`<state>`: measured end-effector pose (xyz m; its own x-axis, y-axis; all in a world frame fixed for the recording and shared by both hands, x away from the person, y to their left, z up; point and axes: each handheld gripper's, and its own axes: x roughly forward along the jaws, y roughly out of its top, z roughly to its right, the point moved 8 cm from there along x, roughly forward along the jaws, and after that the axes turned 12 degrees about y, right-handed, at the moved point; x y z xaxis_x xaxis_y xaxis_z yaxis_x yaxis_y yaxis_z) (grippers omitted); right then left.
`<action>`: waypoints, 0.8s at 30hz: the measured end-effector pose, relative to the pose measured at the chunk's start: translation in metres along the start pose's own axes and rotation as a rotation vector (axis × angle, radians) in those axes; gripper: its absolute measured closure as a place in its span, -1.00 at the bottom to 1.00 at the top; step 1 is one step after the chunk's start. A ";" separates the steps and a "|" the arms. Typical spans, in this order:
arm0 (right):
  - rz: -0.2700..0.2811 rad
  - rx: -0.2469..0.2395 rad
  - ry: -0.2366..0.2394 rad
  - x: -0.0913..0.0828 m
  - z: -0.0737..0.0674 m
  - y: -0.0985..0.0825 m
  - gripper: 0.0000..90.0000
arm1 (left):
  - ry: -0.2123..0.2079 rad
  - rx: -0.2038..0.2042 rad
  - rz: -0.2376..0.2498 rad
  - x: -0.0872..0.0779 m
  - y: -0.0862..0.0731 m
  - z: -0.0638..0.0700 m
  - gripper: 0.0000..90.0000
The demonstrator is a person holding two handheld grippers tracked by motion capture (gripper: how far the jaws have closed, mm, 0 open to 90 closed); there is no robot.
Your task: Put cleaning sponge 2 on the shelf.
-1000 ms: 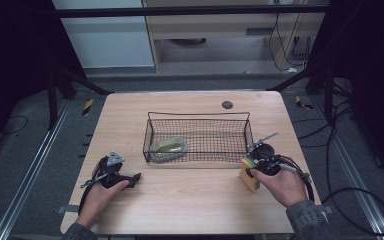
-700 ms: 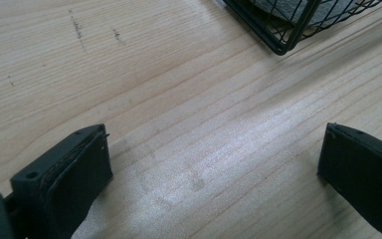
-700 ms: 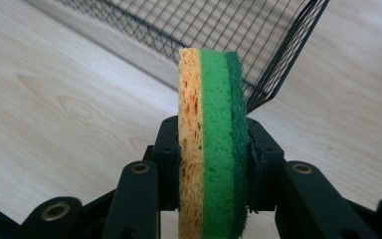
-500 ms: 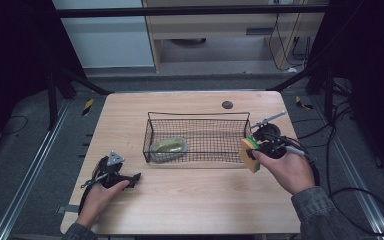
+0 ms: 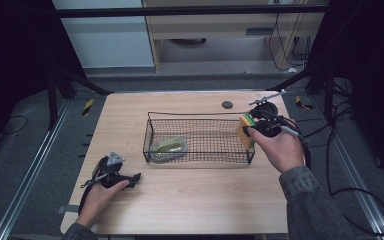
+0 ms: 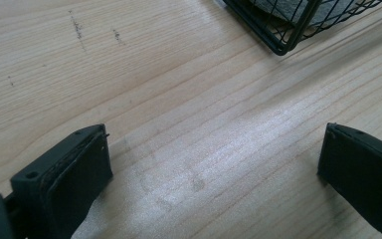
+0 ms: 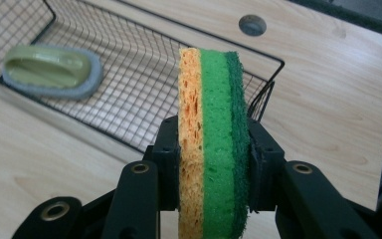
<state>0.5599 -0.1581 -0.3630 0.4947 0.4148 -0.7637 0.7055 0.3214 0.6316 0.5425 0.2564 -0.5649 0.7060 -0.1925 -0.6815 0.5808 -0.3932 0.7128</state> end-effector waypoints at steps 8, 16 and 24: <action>0.026 0.026 -0.034 0.020 0.013 0.018 0.44 | 0.000 -0.001 0.000 0.000 0.000 0.000 -1.00; 0.050 0.031 -0.059 0.032 0.019 0.026 0.44 | 0.000 -0.001 0.001 0.000 0.000 0.000 -1.00; 0.043 0.040 -0.077 0.040 0.021 0.027 0.44 | 0.000 0.000 0.000 0.000 0.000 0.000 -1.00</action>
<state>0.6091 -0.1509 -0.3792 0.5613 0.3603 -0.7451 0.7017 0.2702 0.6593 0.5431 0.2563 -0.5648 0.7060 -0.1928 -0.6815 0.5809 -0.3928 0.7129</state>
